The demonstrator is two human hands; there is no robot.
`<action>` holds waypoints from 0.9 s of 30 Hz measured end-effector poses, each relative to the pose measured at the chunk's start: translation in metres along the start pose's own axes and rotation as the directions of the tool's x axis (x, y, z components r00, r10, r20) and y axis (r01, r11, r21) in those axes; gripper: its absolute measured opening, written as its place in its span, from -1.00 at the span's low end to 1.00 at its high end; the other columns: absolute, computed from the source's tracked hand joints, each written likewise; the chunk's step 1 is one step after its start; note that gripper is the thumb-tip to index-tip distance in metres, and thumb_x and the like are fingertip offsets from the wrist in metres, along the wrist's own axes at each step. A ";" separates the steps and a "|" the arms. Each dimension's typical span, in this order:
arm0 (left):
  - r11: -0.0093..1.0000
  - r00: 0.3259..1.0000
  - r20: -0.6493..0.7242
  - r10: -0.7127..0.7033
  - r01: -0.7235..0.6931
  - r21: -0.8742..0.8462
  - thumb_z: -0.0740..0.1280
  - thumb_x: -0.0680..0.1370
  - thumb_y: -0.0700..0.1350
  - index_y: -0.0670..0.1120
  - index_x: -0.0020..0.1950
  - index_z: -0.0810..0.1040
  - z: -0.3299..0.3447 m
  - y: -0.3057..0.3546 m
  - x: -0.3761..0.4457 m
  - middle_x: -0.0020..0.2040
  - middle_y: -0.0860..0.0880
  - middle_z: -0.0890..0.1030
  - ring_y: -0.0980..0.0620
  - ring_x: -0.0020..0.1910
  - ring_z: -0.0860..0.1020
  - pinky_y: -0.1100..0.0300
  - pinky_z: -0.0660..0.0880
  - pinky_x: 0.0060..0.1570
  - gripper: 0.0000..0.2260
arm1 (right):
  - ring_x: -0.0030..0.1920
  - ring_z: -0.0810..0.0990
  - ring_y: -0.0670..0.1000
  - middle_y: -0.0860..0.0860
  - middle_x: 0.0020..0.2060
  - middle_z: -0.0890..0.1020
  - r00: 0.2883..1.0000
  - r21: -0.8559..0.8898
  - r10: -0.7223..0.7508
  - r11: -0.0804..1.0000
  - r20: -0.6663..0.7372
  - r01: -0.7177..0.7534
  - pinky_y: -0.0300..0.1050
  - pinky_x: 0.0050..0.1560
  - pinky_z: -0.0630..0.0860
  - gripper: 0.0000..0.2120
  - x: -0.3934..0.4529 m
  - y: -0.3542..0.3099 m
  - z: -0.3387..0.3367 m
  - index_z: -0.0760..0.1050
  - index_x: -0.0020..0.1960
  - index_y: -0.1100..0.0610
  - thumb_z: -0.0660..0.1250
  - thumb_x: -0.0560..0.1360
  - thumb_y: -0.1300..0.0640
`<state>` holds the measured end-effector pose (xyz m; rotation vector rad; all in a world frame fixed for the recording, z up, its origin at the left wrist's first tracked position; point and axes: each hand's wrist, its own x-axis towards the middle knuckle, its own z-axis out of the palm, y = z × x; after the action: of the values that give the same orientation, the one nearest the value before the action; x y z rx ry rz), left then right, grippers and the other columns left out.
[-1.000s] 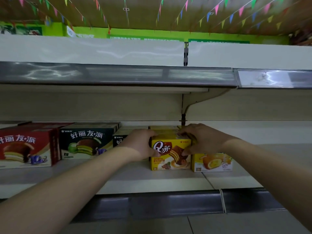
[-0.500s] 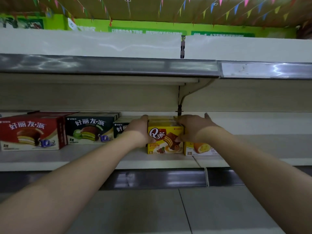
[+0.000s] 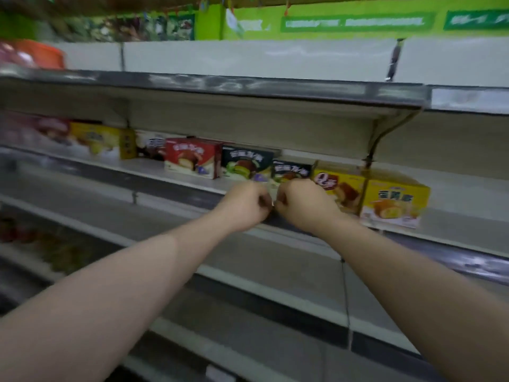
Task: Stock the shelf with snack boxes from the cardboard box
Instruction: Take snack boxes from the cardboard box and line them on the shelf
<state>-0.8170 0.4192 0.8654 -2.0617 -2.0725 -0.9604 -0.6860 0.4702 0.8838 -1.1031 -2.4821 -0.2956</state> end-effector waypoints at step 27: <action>0.625 0.593 0.250 -0.766 0.778 0.070 0.26 0.56 -0.18 -0.12 0.04 0.63 -0.115 -0.483 -0.465 -0.04 -0.03 0.61 -0.01 -0.04 0.56 0.17 0.46 -0.10 -0.84 | -0.31 0.54 -0.01 0.04 -0.31 0.56 0.629 0.612 -0.420 0.783 0.654 -0.114 -0.16 -0.28 0.48 -0.77 -0.067 -0.618 0.286 0.58 -0.10 0.29 0.33 0.52 0.10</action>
<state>-1.2578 -0.0001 0.5612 -1.2637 -3.2303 -0.8064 -1.1859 0.1152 0.5810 -0.7781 -3.0179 1.1328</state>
